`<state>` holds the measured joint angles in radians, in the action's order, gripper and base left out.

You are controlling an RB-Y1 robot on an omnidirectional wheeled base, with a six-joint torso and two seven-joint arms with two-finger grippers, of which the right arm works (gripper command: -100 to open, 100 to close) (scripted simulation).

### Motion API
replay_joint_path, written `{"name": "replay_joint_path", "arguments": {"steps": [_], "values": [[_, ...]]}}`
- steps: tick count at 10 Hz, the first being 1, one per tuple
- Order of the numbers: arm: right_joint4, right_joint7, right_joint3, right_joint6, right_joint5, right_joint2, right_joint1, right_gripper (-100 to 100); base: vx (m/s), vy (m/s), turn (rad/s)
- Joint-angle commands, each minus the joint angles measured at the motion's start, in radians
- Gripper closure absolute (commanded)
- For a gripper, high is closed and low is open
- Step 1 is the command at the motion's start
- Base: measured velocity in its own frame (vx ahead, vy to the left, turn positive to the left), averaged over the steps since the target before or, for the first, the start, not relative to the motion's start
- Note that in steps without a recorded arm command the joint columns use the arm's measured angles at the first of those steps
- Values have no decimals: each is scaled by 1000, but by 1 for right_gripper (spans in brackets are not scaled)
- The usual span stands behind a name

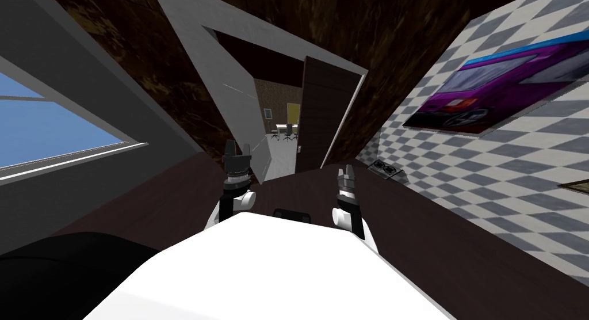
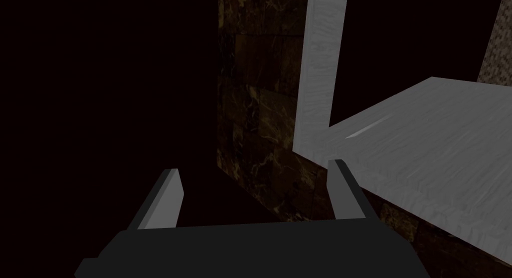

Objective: Push the door open

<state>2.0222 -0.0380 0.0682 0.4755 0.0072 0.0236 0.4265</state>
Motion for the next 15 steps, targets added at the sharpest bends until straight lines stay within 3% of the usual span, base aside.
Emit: {"name": "replay_joint_path", "arguments": {"steps": [1,13,15], "values": [[-42,0,0,9,-4,7,-18,-100,75,-25,99],[-378,5,-3,86,-39,51,-156,-100,94,-27,113],[-408,6,-3,92,-42,54,-169,-100,79,-28,84]]}}
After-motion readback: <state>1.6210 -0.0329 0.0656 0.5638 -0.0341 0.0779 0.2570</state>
